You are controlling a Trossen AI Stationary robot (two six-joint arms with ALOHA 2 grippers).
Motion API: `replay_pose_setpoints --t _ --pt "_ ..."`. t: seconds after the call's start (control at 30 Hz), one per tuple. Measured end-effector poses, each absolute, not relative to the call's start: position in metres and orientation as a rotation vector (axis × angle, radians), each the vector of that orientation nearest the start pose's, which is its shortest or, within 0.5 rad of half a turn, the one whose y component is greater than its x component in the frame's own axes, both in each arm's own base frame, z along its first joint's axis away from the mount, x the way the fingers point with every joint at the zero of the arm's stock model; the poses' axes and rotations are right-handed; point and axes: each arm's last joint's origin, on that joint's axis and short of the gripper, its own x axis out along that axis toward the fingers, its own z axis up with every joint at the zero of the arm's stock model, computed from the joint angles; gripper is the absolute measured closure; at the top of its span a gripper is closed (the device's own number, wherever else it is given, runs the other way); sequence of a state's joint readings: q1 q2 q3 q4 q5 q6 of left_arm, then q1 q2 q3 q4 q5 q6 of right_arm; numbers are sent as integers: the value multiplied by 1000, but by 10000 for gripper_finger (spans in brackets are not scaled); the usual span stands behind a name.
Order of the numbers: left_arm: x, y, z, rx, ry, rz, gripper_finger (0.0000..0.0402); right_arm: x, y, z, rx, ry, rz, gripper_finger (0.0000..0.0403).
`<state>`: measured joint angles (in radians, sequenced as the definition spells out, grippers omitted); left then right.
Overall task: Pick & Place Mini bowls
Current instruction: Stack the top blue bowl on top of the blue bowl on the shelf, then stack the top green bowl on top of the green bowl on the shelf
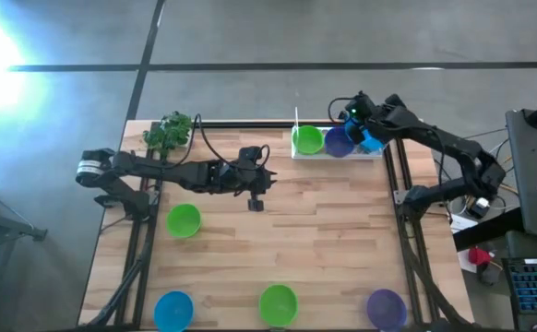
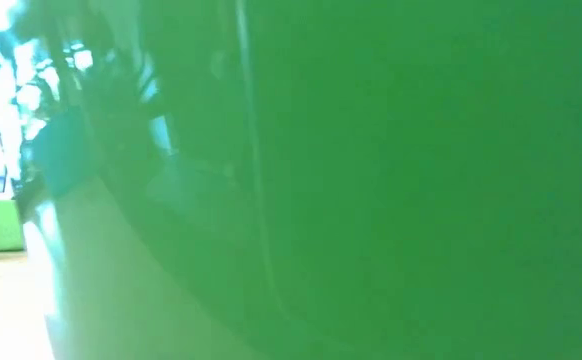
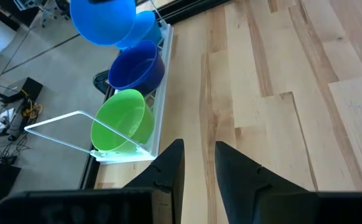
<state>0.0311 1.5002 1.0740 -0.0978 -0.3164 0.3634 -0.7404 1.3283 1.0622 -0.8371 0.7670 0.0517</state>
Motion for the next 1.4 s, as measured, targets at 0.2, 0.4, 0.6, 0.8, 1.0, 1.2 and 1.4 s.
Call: replay_pose_setpoints --t 0.2,0.4,0.6,0.8,1.0,1.2,1.4 --pt "331 19 273 422 578 243 316 181 -193 256 -7 1263 -1373 395" --pt "331 19 273 422 578 243 317 185 -200 243 -92 1362 -1412 395" --pt "331 19 273 422 578 243 317 186 -202 244 -94 1367 -1411 395" --pt "331 19 273 422 578 243 316 184 -200 245 -101 1392 -1396 394" --pt "331 19 273 423 578 243 316 185 -201 243 -118 1418 -1375 394" --pt "331 19 273 426 578 242 316 185 -201 243 -127 1426 -1366 376" --pt "331 19 273 427 578 241 316 185 -201 243 -128 1428 -1364 326"
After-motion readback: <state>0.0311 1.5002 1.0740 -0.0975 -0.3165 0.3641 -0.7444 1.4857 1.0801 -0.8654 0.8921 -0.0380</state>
